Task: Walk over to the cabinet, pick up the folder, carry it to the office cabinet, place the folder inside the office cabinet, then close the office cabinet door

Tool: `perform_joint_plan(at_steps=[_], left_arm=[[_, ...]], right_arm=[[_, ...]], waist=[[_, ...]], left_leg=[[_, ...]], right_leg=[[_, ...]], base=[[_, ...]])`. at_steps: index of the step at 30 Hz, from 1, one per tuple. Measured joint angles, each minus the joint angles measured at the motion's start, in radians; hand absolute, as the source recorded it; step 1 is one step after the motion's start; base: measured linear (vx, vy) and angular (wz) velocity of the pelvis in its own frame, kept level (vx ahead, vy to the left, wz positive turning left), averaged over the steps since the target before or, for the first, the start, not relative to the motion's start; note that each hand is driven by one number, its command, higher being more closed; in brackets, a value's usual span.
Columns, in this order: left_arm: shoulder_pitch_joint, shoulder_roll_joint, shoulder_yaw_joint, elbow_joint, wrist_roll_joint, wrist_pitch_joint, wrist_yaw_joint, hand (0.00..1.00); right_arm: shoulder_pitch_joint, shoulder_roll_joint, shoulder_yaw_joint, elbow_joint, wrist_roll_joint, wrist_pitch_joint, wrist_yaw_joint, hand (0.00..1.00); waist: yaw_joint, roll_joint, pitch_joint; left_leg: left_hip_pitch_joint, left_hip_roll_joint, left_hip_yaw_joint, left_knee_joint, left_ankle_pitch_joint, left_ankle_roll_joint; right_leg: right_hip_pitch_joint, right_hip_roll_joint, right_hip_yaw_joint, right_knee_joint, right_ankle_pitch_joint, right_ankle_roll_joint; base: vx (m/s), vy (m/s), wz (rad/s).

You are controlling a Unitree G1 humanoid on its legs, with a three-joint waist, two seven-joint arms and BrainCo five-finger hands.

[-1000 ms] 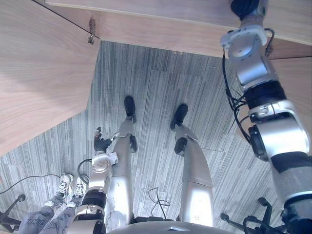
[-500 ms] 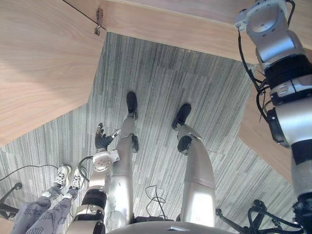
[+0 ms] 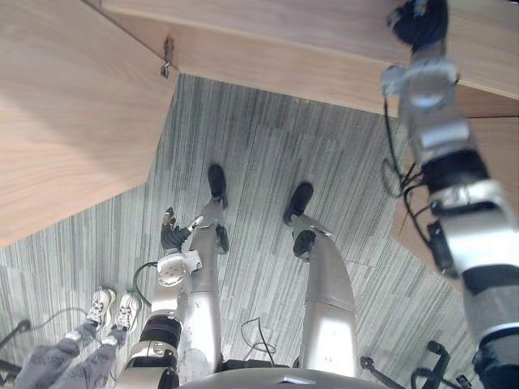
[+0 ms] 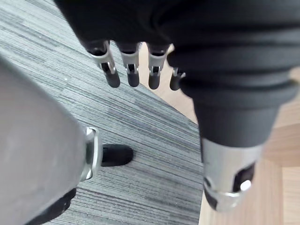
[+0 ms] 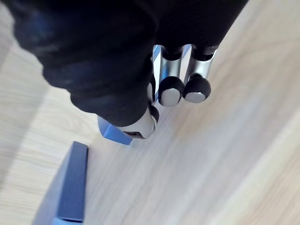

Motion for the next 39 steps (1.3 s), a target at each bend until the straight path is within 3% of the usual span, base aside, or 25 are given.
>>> perform_joint_plan(at_steps=[4,7,13,20,25,26,32,39], left_arm=[[0.004,0.007,0.004,0.001,0.018,0.013,-0.003,0.00],[0.018,0.008,0.006,0.001,0.042,0.024,-0.018,0.00],[0.085,0.000,0.013,0.002,0.080,0.045,-0.040,0.00],[0.211,-0.010,0.035,0.077,0.118,0.061,-0.061,0.00],[0.242,0.004,0.035,0.218,0.151,0.072,-0.084,0.00],[0.240,0.009,0.034,0.259,0.163,0.077,-0.089,0.00],[0.241,0.055,0.038,0.372,0.225,0.098,-0.103,0.00],[0.254,0.062,0.066,0.416,0.245,0.110,-0.108,0.00]], right_arm=[[0.251,0.103,-0.103,-0.268,0.045,-0.045,-0.010,1.00],[0.466,0.230,-0.196,-0.525,0.054,-0.114,-0.011,1.00],[0.820,0.450,-0.178,-0.803,0.010,-0.177,0.014,1.00],[1.143,0.533,-0.145,-0.717,-0.087,-0.173,0.098,1.00],[1.196,0.564,-0.221,-0.416,-0.210,-0.125,0.114,1.00],[1.179,0.563,-0.244,-0.303,-0.218,-0.111,0.114,0.00],[1.104,0.562,-0.326,0.154,-0.234,-0.057,0.121,0.00],[1.082,0.564,-0.364,0.361,-0.230,-0.016,0.135,0.00]], waist=[[-0.021,-0.009,0.005],[-0.027,-0.019,0.010],[-0.041,-0.032,0.003],[-0.054,-0.069,-0.122],[-0.078,-0.062,-0.221],[-0.084,-0.058,-0.237],[-0.088,-0.041,-0.274],[-0.079,-0.051,-0.321]], left_leg=[[0.059,0.013,0.003,0.082,-0.063,-0.001],[0.143,0.028,0.009,0.133,-0.116,-0.003],[0.338,0.038,0.033,0.149,-0.179,-0.005],[0.555,0.048,0.095,0.083,-0.222,-0.008],[0.688,0.031,0.115,-0.014,-0.216,-0.024],[0.716,0.025,0.115,-0.044,-0.204,-0.026],[0.855,-0.034,0.110,-0.213,-0.139,-0.024],[0.946,-0.077,0.098,-0.342,-0.087,-0.026]], right_leg=[[0.069,0.003,0.017,0.038,-0.030,0.006],[0.163,0.013,0.028,0.049,-0.058,0.013],[0.360,0.026,0.044,0.018,-0.082,0.031],[0.565,0.053,0.079,-0.102,-0.073,0.056],[0.702,0.071,0.088,-0.250,-0.027,0.073],[0.741,0.078,0.089,-0.305,-0.002,0.077],[0.917,0.082,0.113,-0.568,0.135,0.094],[0.952,0.068,0.142,-0.621,0.156,0.093]], base=[[0.00,-0.031,-0.15],[0.03,-0.031,-0.15],[0.06,-0.001,-0.12],[0.12,0.029,-0.22],[0.12,0.035,-0.11],[0.11,0.014,-0.10],[0.07,0.038,-0.11],[-0.08,0.020,-0.09]])
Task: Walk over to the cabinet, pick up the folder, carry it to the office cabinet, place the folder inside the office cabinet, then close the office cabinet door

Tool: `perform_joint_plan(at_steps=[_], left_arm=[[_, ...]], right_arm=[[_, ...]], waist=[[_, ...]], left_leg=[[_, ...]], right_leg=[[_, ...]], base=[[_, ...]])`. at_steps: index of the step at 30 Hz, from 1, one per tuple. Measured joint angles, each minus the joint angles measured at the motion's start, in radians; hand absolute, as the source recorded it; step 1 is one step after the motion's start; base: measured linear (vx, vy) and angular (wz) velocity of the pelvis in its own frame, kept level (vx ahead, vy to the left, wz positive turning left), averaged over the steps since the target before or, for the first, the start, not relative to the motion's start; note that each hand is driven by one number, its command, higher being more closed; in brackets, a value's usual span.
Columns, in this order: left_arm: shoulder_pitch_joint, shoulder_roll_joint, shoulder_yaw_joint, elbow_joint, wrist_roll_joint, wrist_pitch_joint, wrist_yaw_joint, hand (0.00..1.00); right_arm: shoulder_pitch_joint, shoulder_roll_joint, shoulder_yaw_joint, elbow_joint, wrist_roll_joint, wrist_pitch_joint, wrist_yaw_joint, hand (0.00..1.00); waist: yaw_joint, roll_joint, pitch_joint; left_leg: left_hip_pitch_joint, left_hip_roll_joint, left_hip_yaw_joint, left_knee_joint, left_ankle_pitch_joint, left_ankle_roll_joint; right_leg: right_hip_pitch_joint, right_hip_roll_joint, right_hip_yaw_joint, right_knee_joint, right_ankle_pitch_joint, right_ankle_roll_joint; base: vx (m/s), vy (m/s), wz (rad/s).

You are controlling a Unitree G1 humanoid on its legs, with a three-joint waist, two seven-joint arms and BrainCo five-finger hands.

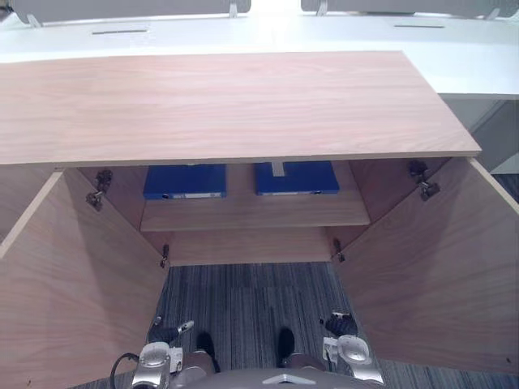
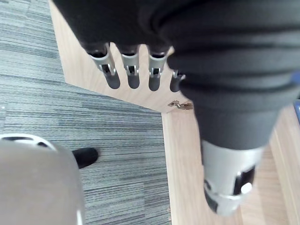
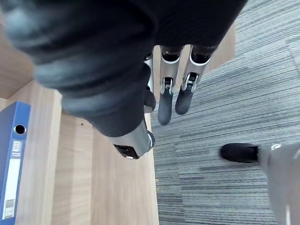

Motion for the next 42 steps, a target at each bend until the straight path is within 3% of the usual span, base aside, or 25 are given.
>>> perform_joint_plan(at_steps=[7,15,20,23,30,34,39,42], left_arm=[[0.010,0.001,0.010,0.049,0.009,0.001,-0.006,0.00],[0.008,0.002,0.010,0.069,0.017,0.002,-0.018,0.00],[-0.007,0.003,0.020,0.093,0.028,0.019,-0.018,0.00],[-0.008,0.003,0.043,0.106,0.028,0.027,-0.018,0.00],[-0.016,0.004,0.048,0.106,0.031,0.041,-0.018,0.00],[-0.026,0.000,0.050,0.100,0.049,0.041,-0.020,0.00],[-0.067,-0.049,0.129,0.085,0.067,0.039,-0.034,0.00],[-0.103,-0.074,0.113,0.058,0.068,0.036,-0.041,0.00]], right_arm=[[0.028,0.001,-0.056,0.078,0.032,0.029,0.000,0.00],[0.038,0.004,-0.148,0.143,0.080,0.041,0.000,0.00],[0.052,0.004,-0.265,0.141,0.169,0.041,-0.002,0.00],[0.071,0.004,-0.331,0.105,0.241,0.037,-0.020,0.00],[0.144,0.000,-0.445,-0.214,0.264,0.017,-0.086,0.00],[0.119,-0.006,-0.498,-0.377,0.263,0.008,-0.113,0.00],[0.017,-0.044,-0.544,-0.499,0.262,-0.025,-0.151,0.00],[-0.050,-0.105,-0.541,-0.500,0.263,-0.025,-0.154,0.00]], waist=[[-0.012,-0.017,-0.036],[-0.025,-0.012,-0.055],[-0.039,-0.012,-0.055],[-0.062,-0.012,-0.059],[-0.119,-0.008,-0.078],[-0.147,0.014,-0.080],[-0.179,0.072,-0.058],[-0.198,0.101,-0.031]], left_leg=[[0.089,-0.048,-0.058,-0.145,0.032,0.005],[0.141,-0.055,-0.045,-0.148,0.028,0.011],[0.167,-0.053,0.024,-0.142,0.005,0.010],[0.205,-0.046,0.091,-0.142,-0.024,0.003],[0.229,-0.023,0.263,-0.097,-0.096,-0.013],[0.229,0.000,0.349,-0.044,-0.141,-0.021],[0.231,0.001,0.434,-0.040,-0.161,-0.022],[0.238,-0.001,0.452,-0.039,-0.172,-0.023]], right_leg=[[0.017,-0.007,0.024,-0.023,0.003,-0.001],[0.055,-0.008,0.055,-0.025,0.004,0.013],[0.050,0.004,0.128,-0.027,0.025,0.016],[0.047,0.019,0.187,-0.028,0.021,0.009],[-0.006,0.066,0.346,-0.019,0.019,-0.003],[-0.034,0.095,0.415,-0.010,0.028,0.002],[-0.091,0.124,0.495,0.020,0.035,0.007],[-0.095,0.129,0.518,0.020,0.039,0.011]], base=[[-0.06,0.022,-0.16],[0.03,0.010,-0.11],[0.06,0.016,-0.42],[0.02,0.009,-0.68],[0.04,-0.010,-0.71],[0.05,-0.030,-0.68],[0.04,-0.033,-0.60],[-0.02,-0.061,-0.27]])
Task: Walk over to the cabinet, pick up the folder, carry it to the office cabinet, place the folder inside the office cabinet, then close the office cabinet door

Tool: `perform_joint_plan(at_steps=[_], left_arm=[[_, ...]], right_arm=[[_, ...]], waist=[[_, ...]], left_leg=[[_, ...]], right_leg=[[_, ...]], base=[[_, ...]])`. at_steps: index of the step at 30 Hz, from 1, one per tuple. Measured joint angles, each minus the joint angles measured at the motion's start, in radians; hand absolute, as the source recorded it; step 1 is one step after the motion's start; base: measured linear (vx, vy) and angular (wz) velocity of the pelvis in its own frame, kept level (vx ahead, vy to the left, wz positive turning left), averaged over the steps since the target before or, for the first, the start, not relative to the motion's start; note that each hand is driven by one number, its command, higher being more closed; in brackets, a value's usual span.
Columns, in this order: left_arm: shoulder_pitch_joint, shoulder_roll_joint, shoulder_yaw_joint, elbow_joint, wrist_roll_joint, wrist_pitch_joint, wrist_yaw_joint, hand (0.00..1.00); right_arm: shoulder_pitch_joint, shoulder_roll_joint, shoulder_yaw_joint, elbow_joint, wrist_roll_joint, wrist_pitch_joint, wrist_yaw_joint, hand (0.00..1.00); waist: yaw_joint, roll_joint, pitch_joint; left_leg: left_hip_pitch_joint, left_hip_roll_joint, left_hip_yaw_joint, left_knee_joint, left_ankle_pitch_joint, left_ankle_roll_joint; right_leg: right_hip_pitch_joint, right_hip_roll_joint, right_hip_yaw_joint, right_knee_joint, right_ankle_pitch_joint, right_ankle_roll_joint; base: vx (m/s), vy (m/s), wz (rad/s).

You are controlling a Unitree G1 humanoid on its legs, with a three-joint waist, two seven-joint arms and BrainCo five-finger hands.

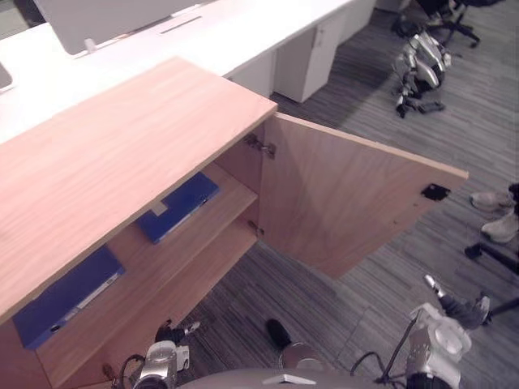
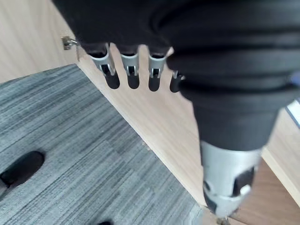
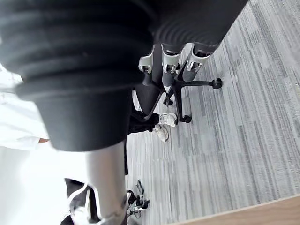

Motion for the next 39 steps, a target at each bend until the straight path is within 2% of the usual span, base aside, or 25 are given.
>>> perform_joint_plan(at_steps=[2,5,6,7,11,15,20,25,30,35,39], left_arm=[[-0.021,-0.004,-0.032,-0.004,-0.001,-0.009,-0.003,0.00],[-0.048,0.000,-0.080,-0.007,-0.002,-0.026,-0.015,0.00],[-0.044,0.002,-0.101,-0.007,-0.002,-0.029,-0.021,0.00],[-0.036,0.005,-0.117,-0.006,-0.002,-0.033,-0.024,0.00],[-0.014,0.021,-0.163,-0.003,-0.002,-0.039,-0.038,0.00],[0.023,0.041,-0.213,-0.002,-0.002,-0.047,-0.047,0.00],[0.034,0.054,-0.264,-0.001,-0.001,-0.062,-0.050,0.00],[0.041,0.057,-0.269,-0.001,0.000,-0.066,-0.049,0.00],[0.043,0.059,-0.275,-0.001,0.000,-0.067,-0.049,0.00],[0.049,0.059,-0.271,-0.001,0.010,-0.067,-0.048,0.00],[0.049,0.060,-0.269,-0.002,0.021,-0.066,-0.048,0.00]], right_arm=[[-0.041,-0.063,0.023,0.007,0.001,0.000,0.002,0.00],[-0.111,-0.206,0.111,0.017,0.005,-0.001,0.034,0.00],[-0.129,-0.270,0.148,0.039,0.009,-0.003,0.052,0.00],[-0.149,-0.321,0.179,0.071,0.011,-0.006,0.075,0.00],[-0.179,-0.394,0.235,0.103,0.011,-0.009,0.123,0.00],[-0.224,-0.448,0.347,0.176,0.008,-0.008,0.165,0.00],[-0.288,-0.489,0.454,0.217,-0.002,-0.006,0.198,0.00],[-0.307,-0.540,0.478,0.250,-0.002,-0.006,0.196,0.00],[-0.306,-0.540,0.477,0.244,-0.002,-0.006,0.189,0.00],[-0.220,-0.484,0.407,0.079,-0.001,-0.007,0.182,0.00],[-0.125,-0.387,0.368,-0.063,-0.001,-0.008,0.182,0.00]], waist=[[-0.007,0.010,0.008],[-0.021,0.032,0.036],[-0.024,0.027,0.045],[-0.024,0.035,0.046],[-0.023,0.041,0.056],[-0.017,0.045,0.056],[-0.011,0.054,0.057],[-0.013,0.073,0.065],[-0.018,0.072,0.066],[-0.022,0.063,0.072],[-0.029,0.059,0.070]], left_leg=[[-0.014,-0.009,0.010,0.011,-0.008,0.001],[-0.037,-0.017,0.021,0.031,-0.019,0.006],[-0.048,-0.017,0.020,0.040,-0.023,0.007],[-0.053,-0.015,0.018,0.047,-0.025,0.007],[-0.073,-0.004,-0.011,0.062,-0.026,0.005],[-0.085,0.007,-0.041,0.065,-0.025,0.005],[-0.105,0.001,-0.073,0.066,-0.024,0.007],[-0.122,-0.015,-0.123,0.067,-0.021,0.012],[-0.137,-0.019,-0.152,0.079,-0.016,0.021],[-0.137,-0.014,-0.174,0.080,-0.009,0.024],[-0.133,-0.007,-0.175,0.080,-0.007,0.023]], right_leg=[[-0.017,0.000,0.016,-0.005,0.004,0.007],[-0.028,-0.016,0.033,-0.036,0.022,0.015],[-0.031,-0.020,0.032,-0.048,0.024,0.012],[-0.029,-0.023,0.028,-0.058,0.027,0.009],[-0.031,-0.024,-0.005,-0.064,0.029,0.005],[-0.029,-0.024,-0.037,-0.064,0.033,0.009],[-0.030,-0.038,-0.092,-0.064,0.037,0.013],[-0.033,-0.060,-0.137,-0.064,0.042,0.017],[-0.034,-0.073,-0.161,-0.071,0.045,0.019],[-0.030,-0.072,-0.183,-0.072,0.034,0.004],[-0.025,-0.064,-0.187,-0.072,0.044,0.011]], base=[[-0.08,-0.069,-0.26],[-0.08,-0.076,-0.16],[-0.04,-0.084,0.01],[-0.04,-0.105,0.04],[0.00,-0.099,0.19],[0.00,-0.094,0.21],[-0.02,-0.065,0.18],[-0.06,-0.053,0.13],[-0.11,-0.075,0.14],[-0.09,-0.088,0.08],[-0.04,-0.065,-0.02]])
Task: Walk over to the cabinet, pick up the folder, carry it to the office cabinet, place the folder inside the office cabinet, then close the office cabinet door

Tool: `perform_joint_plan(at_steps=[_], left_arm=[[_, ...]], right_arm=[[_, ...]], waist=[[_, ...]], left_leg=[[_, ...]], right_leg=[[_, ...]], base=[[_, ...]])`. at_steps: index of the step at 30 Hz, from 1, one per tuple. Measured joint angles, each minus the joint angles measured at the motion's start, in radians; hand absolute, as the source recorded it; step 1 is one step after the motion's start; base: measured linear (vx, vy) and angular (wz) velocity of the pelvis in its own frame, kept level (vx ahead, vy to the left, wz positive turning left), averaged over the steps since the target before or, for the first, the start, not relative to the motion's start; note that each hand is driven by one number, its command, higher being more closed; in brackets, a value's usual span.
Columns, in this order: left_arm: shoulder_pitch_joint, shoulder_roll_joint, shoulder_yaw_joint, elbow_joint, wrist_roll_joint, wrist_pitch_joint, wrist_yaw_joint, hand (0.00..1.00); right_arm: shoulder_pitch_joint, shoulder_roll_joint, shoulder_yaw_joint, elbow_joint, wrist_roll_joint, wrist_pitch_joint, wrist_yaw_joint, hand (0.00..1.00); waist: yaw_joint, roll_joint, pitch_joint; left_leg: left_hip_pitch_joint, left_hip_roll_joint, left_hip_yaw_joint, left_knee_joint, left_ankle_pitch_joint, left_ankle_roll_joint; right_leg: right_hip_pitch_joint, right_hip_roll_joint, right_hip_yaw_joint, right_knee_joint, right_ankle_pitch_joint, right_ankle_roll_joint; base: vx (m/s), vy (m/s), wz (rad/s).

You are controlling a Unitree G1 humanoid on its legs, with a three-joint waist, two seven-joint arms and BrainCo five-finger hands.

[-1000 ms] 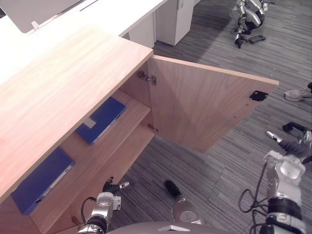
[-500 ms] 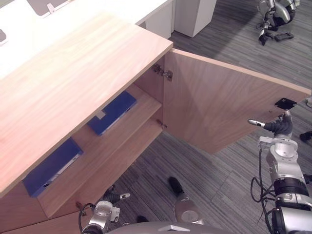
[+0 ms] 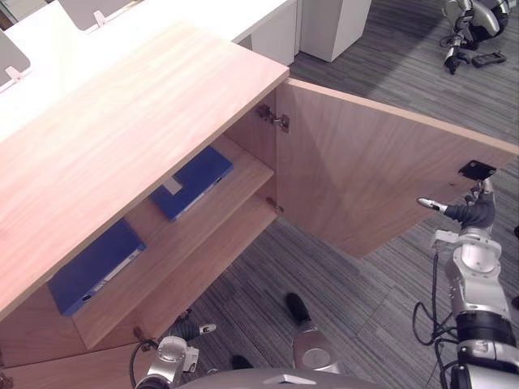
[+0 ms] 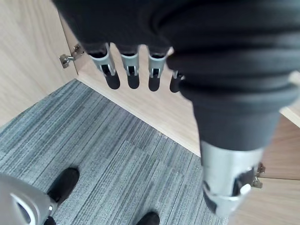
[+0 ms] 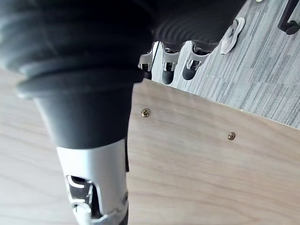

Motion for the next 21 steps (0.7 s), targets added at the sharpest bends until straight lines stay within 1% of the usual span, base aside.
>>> perform_joint_plan(at_steps=[3,4,5,7,10,13,15,17,18,20,21], left_arm=[[-0.004,0.013,0.000,0.000,0.020,0.001,0.000,0.00],[-0.008,0.024,-0.001,0.000,0.024,0.001,0.000,0.00],[-0.008,0.028,-0.003,0.001,0.028,0.001,0.000,0.00],[-0.007,0.037,-0.019,0.009,0.044,0.006,-0.001,0.00],[-0.008,0.038,-0.039,0.012,0.059,0.008,-0.002,0.00],[-0.013,0.046,-0.062,0.027,0.073,0.008,-0.003,0.00],[-0.022,0.054,-0.085,0.050,0.092,0.009,-0.016,0.00],[-0.020,0.057,-0.112,0.051,0.101,0.009,-0.017,0.00],[-0.020,0.057,-0.124,0.051,0.110,0.009,-0.019,0.00],[-0.020,0.058,-0.147,0.051,0.118,0.009,-0.023,0.00],[-0.021,0.057,-0.156,0.050,0.129,0.008,-0.026,0.00]], right_arm=[[0.072,0.065,0.003,-0.088,0.000,-0.001,0.009,0.00],[0.114,0.106,0.010,-0.130,0.000,-0.001,0.017,0.00],[0.132,0.119,0.020,-0.144,0.000,-0.001,0.017,0.00],[0.205,0.172,0.048,-0.215,0.000,-0.001,0.026,0.00],[0.319,0.241,0.096,-0.327,0.000,-0.002,0.052,0.00],[0.426,0.292,0.145,-0.428,0.000,-0.005,0.090,0.00],[0.486,0.301,0.190,-0.468,0.001,-0.013,0.101,0.00],[0.554,0.297,0.223,-0.517,0.002,-0.015,0.130,0.00],[0.592,0.293,0.248,-0.550,0.002,-0.016,0.156,0.00],[0.629,0.288,0.302,-0.589,0.000,-0.020,0.194,0.00],[0.662,0.273,0.340,-0.601,-0.001,-0.021,0.212,0.00]], waist=[[-0.007,-0.011,-0.007],[-0.009,-0.028,-0.013],[-0.010,-0.036,-0.016],[-0.009,-0.061,-0.029],[-0.013,-0.081,-0.036],[-0.017,-0.094,-0.045],[-0.018,-0.101,-0.052],[-0.013,-0.108,-0.061],[-0.009,-0.112,-0.064],[-0.005,-0.126,-0.074],[0.002,-0.137,-0.081]], left_leg=[[0.002,0.004,0.002,0.000,0.000,0.000],[0.004,0.007,0.004,0.000,0.000,0.000],[0.006,0.008,0.006,0.000,0.001,-0.001],[0.017,0.010,0.016,0.000,0.001,-0.002],[0.035,0.013,0.028,0.001,-0.002,-0.006],[0.035,0.014,0.032,0.011,-0.004,-0.008],[0.035,0.018,0.032,0.019,-0.008,-0.010],[0.032,0.018,0.032,0.025,-0.009,-0.009],[0.028,0.022,0.032,0.035,-0.014,-0.008],[0.020,0.029,0.028,0.057,-0.020,-0.007],[0.014,0.031,0.022,0.068,-0.024,-0.006]], right_leg=[[0.000,0.008,0.005,0.007,0.010,0.001],[0.001,0.012,0.009,0.007,0.013,0.000],[0.001,0.014,0.012,0.007,0.014,-0.001],[0.004,0.020,0.023,0.004,0.016,-0.003],[0.014,0.022,0.035,0.000,0.009,-0.007],[0.014,0.021,0.038,0.000,0.004,-0.014],[0.016,0.023,0.039,0.000,0.010,-0.023],[0.014,0.024,0.042,0.001,0.014,-0.028],[0.015,0.023,0.045,0.005,0.017,-0.032],[0.017,0.024,0.043,0.007,0.020,-0.035],[0.018,0.023,0.039,0.007,0.022,-0.037]], base=[[-0.02,-0.056,-0.09],[-0.05,-0.073,-0.10],[-0.06,-0.063,-0.12],[-0.07,-0.063,-0.17],[-0.09,-0.061,-0.14],[-0.08,-0.062,-0.07],[-0.07,-0.056,-0.04],[-0.04,-0.053,-0.06],[-0.03,-0.045,-0.06],[-0.05,-0.047,0.01],[-0.07,-0.056,0.15]])
